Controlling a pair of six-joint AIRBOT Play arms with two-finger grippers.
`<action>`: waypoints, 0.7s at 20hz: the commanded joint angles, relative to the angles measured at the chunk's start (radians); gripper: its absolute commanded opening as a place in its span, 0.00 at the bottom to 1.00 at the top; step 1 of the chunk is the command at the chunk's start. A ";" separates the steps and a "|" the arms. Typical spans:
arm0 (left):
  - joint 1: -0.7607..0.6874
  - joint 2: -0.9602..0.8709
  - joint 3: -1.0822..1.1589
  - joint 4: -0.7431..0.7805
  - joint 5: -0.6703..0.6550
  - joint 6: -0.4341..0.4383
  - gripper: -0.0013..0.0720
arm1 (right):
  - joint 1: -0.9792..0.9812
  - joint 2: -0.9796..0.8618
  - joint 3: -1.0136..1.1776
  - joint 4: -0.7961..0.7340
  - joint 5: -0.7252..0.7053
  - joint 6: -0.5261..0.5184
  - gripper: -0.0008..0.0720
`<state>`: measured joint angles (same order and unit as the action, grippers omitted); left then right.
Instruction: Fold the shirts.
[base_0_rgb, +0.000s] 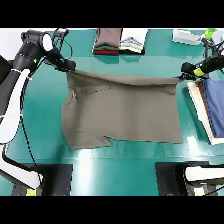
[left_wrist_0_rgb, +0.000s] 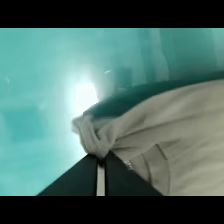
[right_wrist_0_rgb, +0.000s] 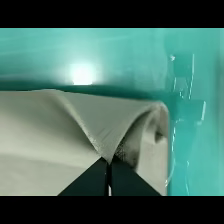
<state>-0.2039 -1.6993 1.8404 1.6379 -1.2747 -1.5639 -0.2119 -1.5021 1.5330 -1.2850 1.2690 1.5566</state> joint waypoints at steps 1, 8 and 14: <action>0.064 -0.021 0.000 -0.076 -0.092 0.034 0.05 | -0.014 0.006 -0.006 -0.027 -0.007 -0.023 0.03; 0.081 -0.021 -0.168 -0.141 -0.225 0.047 0.05 | 0.025 0.035 -0.060 -0.186 0.111 -0.025 0.03; 0.081 -0.021 -0.320 -0.171 -0.151 0.046 0.05 | 0.032 0.095 -0.317 -0.171 -0.013 -0.009 0.04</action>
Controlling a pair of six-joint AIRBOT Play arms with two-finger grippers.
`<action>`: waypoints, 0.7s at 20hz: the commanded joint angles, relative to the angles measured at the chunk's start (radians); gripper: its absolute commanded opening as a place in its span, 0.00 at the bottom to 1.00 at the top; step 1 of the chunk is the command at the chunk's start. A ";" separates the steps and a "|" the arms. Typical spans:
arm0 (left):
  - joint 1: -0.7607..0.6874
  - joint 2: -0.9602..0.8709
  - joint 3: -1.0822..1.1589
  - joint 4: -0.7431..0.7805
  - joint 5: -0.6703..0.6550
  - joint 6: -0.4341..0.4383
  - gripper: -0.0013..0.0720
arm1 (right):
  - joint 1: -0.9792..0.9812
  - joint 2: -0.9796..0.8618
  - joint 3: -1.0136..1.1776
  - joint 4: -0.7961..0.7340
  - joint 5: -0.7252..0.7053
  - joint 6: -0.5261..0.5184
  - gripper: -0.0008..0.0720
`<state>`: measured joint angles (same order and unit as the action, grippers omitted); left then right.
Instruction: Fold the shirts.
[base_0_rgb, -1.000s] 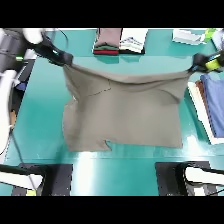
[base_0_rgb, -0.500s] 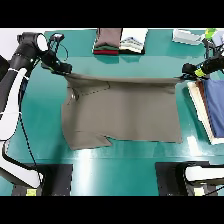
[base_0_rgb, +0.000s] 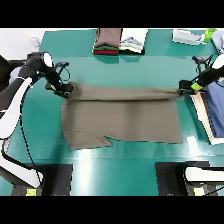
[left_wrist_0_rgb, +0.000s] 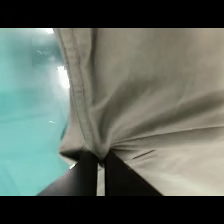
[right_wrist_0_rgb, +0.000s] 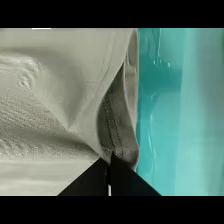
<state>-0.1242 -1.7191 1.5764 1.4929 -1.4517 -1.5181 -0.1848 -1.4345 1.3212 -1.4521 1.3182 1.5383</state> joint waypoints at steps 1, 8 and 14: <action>0.001 -0.001 -0.057 -0.040 0.027 0.000 0.05 | 0.005 0.039 -0.136 0.013 -0.083 0.009 0.04; 0.002 0.073 -0.056 -0.029 0.035 -0.026 0.61 | 0.000 0.062 -0.144 0.068 -0.066 0.003 0.45; -0.005 0.444 -0.317 -0.023 0.097 -0.080 0.61 | -0.113 0.320 -0.333 0.060 0.037 -0.004 0.55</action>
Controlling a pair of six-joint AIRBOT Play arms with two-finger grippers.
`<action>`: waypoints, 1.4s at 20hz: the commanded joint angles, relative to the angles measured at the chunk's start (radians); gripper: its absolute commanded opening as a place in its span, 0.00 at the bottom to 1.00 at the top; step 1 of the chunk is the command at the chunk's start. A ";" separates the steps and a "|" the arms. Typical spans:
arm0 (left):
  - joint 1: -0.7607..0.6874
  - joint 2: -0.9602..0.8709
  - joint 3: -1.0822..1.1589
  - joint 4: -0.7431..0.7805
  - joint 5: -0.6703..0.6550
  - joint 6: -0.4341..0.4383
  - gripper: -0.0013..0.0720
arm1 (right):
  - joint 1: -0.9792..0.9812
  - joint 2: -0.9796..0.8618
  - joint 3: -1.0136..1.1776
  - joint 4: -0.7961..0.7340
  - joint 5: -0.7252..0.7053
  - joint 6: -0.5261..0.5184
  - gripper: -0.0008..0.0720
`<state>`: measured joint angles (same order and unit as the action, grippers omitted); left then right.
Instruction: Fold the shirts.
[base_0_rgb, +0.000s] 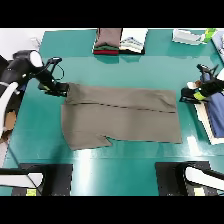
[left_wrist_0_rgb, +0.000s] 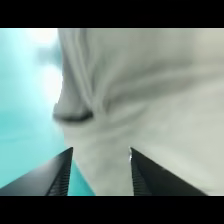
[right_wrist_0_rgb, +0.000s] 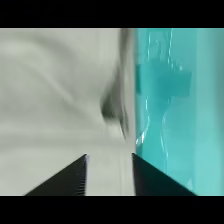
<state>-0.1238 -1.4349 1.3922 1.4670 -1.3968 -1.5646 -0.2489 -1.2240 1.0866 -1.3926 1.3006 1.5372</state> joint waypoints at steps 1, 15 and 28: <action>-0.006 0.225 -0.210 -0.005 0.060 -0.048 0.61 | -0.072 0.153 -0.164 0.000 0.066 -0.005 0.70; -0.006 0.485 -0.587 -0.047 0.126 -0.088 0.61 | -0.104 0.223 -0.568 0.040 0.005 0.010 0.61; -0.006 0.587 -0.820 -0.178 0.103 -0.127 0.59 | 0.062 0.377 -0.568 0.031 -0.066 0.033 0.04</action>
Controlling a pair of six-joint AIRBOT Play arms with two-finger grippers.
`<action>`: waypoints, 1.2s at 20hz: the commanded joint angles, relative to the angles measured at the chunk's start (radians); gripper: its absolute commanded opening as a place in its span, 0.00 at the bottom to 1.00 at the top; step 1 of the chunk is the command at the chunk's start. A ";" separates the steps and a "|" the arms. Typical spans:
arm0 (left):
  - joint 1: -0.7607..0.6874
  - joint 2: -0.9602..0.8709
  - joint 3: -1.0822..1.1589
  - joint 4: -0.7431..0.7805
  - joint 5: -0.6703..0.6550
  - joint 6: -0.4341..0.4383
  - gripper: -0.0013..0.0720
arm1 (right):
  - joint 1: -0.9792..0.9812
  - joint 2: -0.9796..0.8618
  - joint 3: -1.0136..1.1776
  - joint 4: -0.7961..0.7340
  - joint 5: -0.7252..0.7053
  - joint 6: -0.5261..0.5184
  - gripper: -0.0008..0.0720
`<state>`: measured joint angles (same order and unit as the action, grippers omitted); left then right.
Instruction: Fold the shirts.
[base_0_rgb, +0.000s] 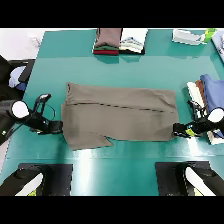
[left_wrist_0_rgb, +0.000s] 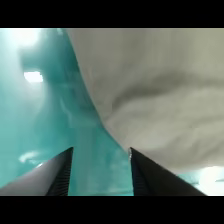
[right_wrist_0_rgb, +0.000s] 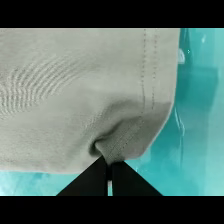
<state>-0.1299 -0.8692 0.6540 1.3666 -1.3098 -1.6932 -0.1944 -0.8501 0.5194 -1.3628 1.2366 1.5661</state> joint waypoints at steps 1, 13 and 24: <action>0.000 0.022 -0.116 -0.105 0.042 0.005 0.62 | 0.008 -0.015 0.000 0.005 0.002 0.004 0.04; 0.000 0.014 -0.243 -0.237 0.278 0.056 0.25 | 0.008 -0.027 0.000 0.007 -0.006 0.004 0.04; 0.000 0.298 -0.091 -0.069 -0.161 0.127 0.05 | 0.007 0.188 0.111 -0.086 0.277 0.006 0.04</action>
<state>-0.1307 -0.6689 0.5251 1.2652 -1.3178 -1.5787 -0.1871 -0.7128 0.5938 -1.3846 1.3937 1.5700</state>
